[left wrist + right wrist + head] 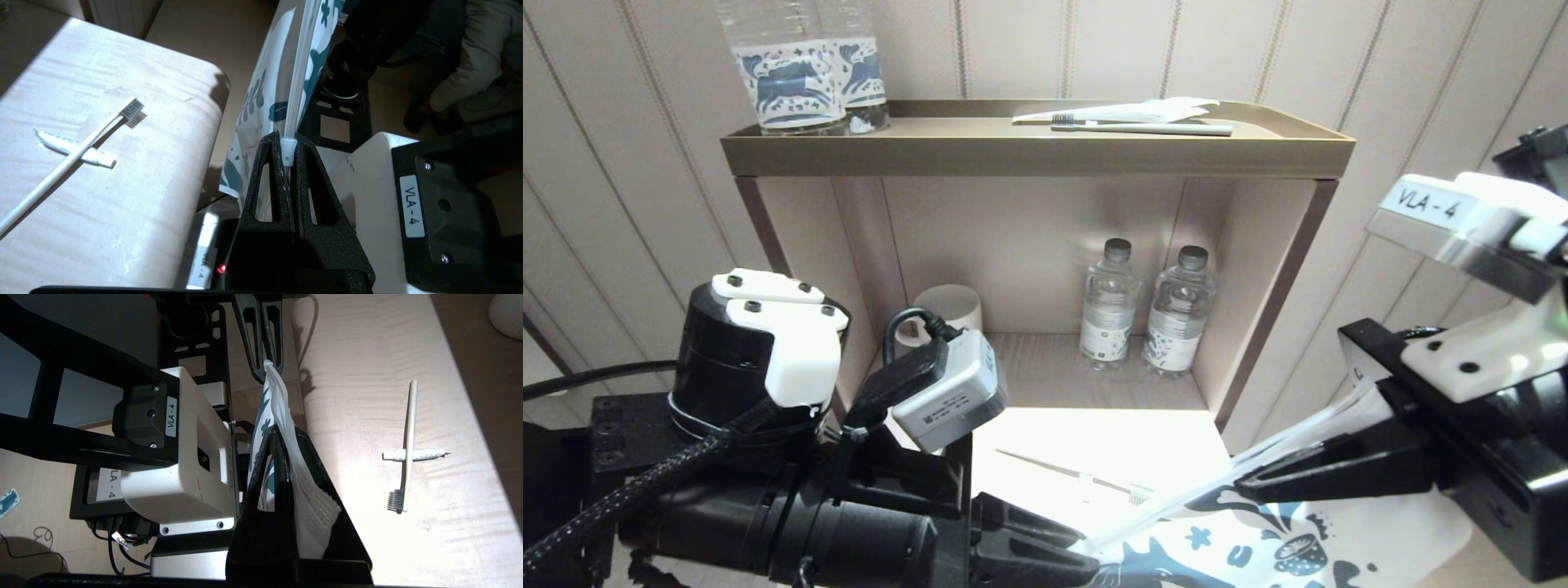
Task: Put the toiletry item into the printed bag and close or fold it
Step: Open the storage bag
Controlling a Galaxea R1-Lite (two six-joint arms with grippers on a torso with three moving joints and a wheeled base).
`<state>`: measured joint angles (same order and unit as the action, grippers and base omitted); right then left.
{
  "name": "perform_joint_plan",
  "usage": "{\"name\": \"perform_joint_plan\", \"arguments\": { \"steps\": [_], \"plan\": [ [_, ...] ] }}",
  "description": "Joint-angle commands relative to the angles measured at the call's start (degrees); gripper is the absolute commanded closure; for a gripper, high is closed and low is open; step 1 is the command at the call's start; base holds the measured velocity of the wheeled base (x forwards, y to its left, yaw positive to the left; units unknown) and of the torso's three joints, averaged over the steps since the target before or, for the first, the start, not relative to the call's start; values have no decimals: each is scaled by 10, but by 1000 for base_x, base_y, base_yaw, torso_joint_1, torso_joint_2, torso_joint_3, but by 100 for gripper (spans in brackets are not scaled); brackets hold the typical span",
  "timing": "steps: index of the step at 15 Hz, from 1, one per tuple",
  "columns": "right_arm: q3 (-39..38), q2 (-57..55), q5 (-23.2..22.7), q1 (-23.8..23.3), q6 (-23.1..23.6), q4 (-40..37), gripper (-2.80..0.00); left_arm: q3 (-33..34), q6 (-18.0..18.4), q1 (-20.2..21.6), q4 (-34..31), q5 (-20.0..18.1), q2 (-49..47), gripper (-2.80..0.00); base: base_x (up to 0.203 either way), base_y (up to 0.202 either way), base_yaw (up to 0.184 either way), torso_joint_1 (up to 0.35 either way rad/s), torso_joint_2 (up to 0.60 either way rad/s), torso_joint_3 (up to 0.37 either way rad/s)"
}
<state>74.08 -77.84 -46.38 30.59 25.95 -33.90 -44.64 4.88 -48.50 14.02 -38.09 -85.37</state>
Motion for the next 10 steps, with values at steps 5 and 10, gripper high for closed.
{"name": "perform_joint_plan", "arguments": {
  "steps": [5, 10],
  "plan": [
    [4, 7, -3, -5, 1, -2, 0, 35, 0, 13, 1, -2, 37, 0, 0, 0, 0, 0, 0, 0],
    [0, 10, -4, -6, 1, -2, 0, 57, 0, 13, 1, -2, 47, 0, 0, 0, 0, 0, 0, 0]
  ]
}}
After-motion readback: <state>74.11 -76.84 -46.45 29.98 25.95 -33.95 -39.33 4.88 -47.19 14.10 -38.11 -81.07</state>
